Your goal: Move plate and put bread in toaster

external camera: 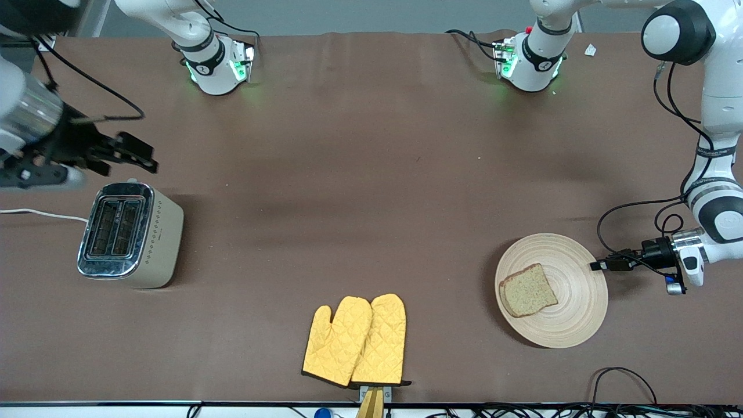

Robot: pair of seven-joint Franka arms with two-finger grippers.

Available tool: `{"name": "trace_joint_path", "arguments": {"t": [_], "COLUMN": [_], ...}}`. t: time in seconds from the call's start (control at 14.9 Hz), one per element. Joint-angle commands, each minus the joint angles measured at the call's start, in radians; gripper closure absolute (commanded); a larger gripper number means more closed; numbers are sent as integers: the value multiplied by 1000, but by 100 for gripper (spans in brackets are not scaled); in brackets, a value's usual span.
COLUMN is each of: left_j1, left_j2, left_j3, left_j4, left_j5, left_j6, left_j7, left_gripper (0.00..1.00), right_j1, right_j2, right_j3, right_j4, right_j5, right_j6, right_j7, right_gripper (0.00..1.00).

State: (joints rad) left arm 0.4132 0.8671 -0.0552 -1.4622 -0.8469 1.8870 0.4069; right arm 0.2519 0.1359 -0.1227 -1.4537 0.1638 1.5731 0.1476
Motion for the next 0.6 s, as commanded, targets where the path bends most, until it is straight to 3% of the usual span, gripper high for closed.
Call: {"name": "trace_joint_path", "arguments": {"t": [0.0,0.34,0.54], "left_j1": [-4,9,7], "left_j2": [17,10,-11], "left_j3": [0,-40,-51], "left_j4": [23,69,95], "left_j5": [0,6,8], "left_j6": [14,-89,-186], "left_j7": [27,69,95], "left_gripper": [99,100,100], "right_j1": [12,38,81], "right_j2": [16,189,208], "right_j3": [-5,-5,-5], "right_j4": [-85,-100,-209], "right_j5": [60,160,166], "right_j6": [103,157,318], "right_j7": [13,13,12], "right_gripper": [0,0,0]}}
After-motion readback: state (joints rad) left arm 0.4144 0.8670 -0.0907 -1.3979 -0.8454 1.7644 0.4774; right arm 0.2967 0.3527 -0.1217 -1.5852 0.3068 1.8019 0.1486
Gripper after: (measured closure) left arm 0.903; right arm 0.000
